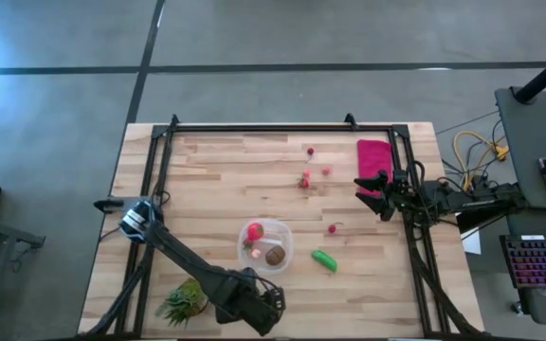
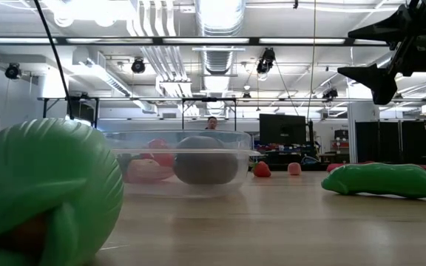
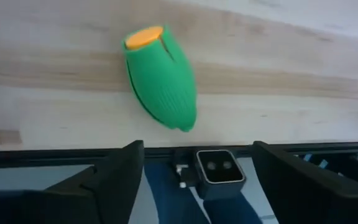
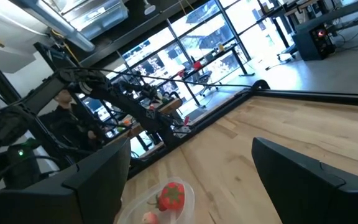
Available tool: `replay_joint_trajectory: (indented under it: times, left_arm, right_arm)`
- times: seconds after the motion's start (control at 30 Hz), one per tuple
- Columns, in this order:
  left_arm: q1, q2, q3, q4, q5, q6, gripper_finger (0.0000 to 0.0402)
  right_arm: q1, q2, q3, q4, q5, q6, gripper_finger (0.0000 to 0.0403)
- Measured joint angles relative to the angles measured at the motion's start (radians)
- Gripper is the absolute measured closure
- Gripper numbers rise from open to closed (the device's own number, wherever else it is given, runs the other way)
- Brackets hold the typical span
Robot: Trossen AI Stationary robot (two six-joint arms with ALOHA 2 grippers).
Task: Pick and placing Produce into tupperware
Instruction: Put the corn into the bin
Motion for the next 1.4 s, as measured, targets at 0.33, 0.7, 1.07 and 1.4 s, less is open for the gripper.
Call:
replay_joint_trajectory:
  times: [0.33,0.7,1.07,1.4]
  left_arm:
    - [0.0,0.007,-0.017,-0.023,0.015,0.005,0.0115]
    - [0.005,0.026,-0.092,0.117,0.02,0.004,0.0115]
    - [0.018,0.026,-0.14,0.11,0.035,-0.001,0.0115]
    - [0.024,0.026,-0.163,0.113,0.034,-0.001,0.0115]
  right_arm:
    - [0.0,0.0,0.0,0.0,0.0,0.0,0.0076]
    - [0.0,0.0,0.0,0.0,0.0,0.0,0.0076]
    - [0.0,0.0,0.0,0.0,0.0,0.0,0.0076]
    - [0.0,0.0,0.0,0.0,0.0,0.0,0.0076]
